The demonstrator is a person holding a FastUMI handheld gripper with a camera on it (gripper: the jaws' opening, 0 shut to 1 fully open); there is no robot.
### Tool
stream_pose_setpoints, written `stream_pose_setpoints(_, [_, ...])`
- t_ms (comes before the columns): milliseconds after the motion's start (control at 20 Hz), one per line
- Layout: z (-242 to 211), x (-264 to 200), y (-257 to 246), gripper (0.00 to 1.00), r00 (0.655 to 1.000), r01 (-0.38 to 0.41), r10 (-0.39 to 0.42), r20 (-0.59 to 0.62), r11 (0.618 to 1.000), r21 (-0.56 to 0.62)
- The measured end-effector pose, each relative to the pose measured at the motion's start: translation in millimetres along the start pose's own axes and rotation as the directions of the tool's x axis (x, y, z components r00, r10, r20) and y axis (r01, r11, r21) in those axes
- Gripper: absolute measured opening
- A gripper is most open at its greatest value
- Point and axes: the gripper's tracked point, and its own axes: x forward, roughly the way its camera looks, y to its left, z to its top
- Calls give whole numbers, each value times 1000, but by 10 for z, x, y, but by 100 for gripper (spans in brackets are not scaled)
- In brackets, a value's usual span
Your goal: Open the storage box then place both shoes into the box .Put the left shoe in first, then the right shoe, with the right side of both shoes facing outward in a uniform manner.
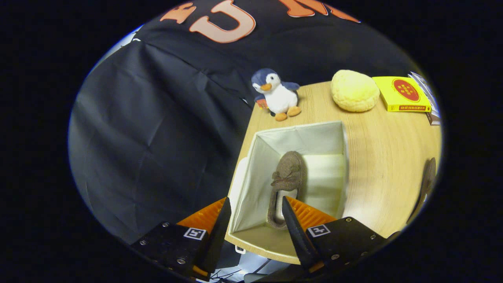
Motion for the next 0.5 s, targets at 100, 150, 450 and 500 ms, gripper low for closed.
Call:
stream_pose_setpoints(100, [91,-349,-134,84,998,3,-1,66,999,-35])
stream_pose_setpoints(150, [124,-495,-252,85,995,16,-11,98,999,-49])
stream_pose_setpoints(450, [94,-1373,-1473,93,953,203,-173,250,974,-102])
stream_pose_setpoints(500, [28,-1462,-1728,95,941,242,-210,265,966,-94])
